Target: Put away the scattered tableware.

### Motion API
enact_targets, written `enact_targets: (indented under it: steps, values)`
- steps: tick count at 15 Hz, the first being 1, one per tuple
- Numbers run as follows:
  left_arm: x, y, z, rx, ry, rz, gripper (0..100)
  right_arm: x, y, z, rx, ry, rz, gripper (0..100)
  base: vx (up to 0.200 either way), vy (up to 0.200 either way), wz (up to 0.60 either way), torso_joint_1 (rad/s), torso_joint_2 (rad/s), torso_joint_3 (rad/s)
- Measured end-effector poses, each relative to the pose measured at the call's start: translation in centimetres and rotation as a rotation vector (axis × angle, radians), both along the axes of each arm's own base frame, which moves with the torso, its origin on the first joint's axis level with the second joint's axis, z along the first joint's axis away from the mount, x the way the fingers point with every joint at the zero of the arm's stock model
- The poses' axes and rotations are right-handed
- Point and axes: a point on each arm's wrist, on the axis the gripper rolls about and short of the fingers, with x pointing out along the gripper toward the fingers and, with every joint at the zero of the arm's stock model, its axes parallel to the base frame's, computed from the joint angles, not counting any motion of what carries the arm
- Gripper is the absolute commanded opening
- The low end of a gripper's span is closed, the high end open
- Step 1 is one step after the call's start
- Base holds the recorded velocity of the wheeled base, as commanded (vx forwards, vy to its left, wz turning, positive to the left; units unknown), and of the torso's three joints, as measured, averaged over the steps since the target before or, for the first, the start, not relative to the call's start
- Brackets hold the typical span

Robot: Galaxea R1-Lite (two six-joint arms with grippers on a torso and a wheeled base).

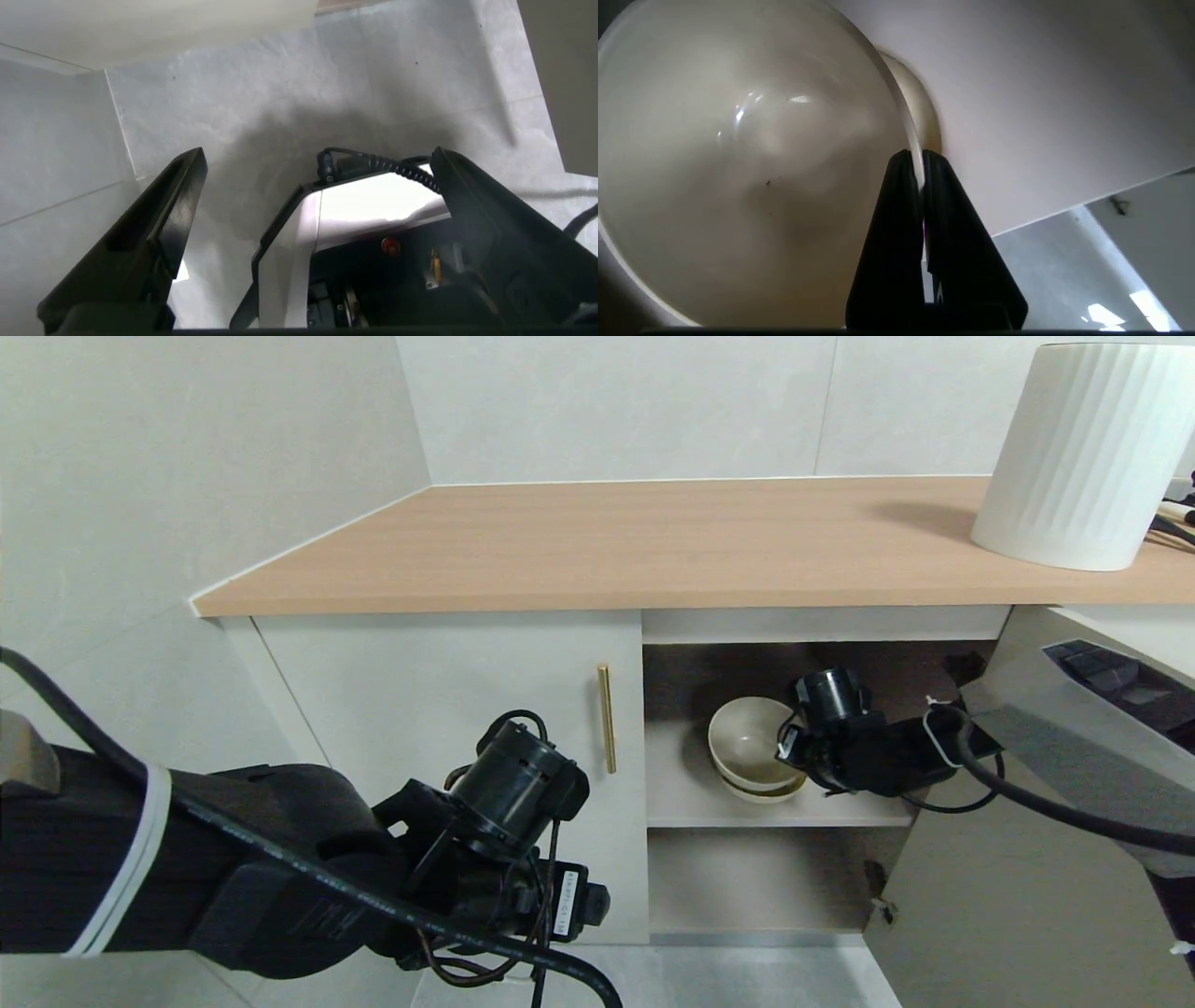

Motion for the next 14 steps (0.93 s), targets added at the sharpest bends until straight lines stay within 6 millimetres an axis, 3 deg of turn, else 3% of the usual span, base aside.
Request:
enact_targets:
  steps: [12, 13, 14]
  values:
    - [0.0, 0.0, -0.03, 0.002, -0.001, 0.003, 100, 0.47, -0.34, -1.0, -0.011, 0.019, -0.012, 0, 0.0, 0.0, 0.0, 0.0, 0.0, 0.0]
    - [0.0, 0.0, -0.03, 0.002, -0.001, 0.003, 100, 0.47, -0.34, -1.03, -0.012, 0.021, -0.012, 100, 0.0, 0.0, 0.0, 0.0, 0.0, 0.0]
    - [0.0, 0.0, -0.03, 0.002, -0.001, 0.003, 100, 0.48, -0.34, -1.06, -0.014, 0.022, -0.011, 100, 0.0, 0.0, 0.0, 0.0, 0.0, 0.0]
